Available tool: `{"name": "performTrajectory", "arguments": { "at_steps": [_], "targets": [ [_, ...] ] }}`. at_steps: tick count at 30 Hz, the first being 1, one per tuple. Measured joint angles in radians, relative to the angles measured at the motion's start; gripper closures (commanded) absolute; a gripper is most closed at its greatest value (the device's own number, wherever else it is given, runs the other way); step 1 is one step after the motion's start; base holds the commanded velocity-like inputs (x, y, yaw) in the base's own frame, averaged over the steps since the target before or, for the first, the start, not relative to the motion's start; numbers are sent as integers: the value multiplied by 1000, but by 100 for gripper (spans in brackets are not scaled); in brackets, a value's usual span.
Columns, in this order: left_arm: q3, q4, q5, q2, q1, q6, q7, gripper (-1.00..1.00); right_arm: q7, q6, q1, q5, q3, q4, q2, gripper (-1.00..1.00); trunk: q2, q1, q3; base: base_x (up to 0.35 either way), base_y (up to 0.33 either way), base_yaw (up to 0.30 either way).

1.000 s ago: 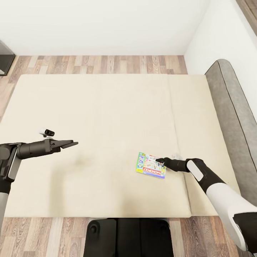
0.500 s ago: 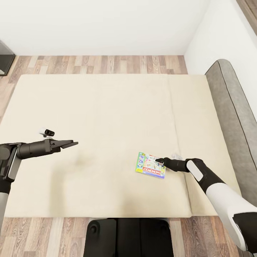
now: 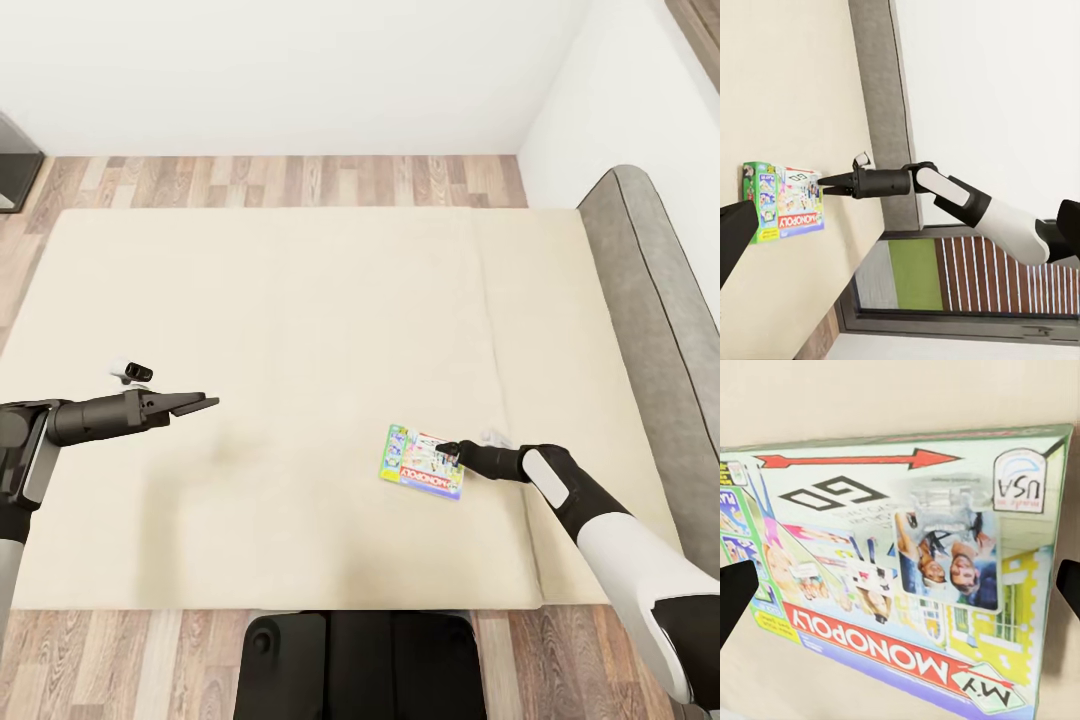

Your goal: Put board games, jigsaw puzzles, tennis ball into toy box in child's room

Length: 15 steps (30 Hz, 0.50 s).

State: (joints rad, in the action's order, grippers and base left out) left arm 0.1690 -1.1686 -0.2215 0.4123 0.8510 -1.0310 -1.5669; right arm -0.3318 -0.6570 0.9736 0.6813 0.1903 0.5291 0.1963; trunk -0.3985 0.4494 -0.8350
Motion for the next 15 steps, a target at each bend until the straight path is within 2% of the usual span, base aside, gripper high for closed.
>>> {"name": "performTrajectory", "arguments": {
  "at_steps": [5, 15],
  "targets": [
    [0, 1, 0, 0, 0, 0, 0, -100, 0, 2, 0, 0, 0, 0, 0, -100, 0, 0, 0, 0, 140, 0],
    [0, 0, 0, 0, 0, 0, 0, -100, 0, 2, 0, 0, 0, 0, -2, -100, 0, 0, 0, 0, 53, 0]
  ]
}}
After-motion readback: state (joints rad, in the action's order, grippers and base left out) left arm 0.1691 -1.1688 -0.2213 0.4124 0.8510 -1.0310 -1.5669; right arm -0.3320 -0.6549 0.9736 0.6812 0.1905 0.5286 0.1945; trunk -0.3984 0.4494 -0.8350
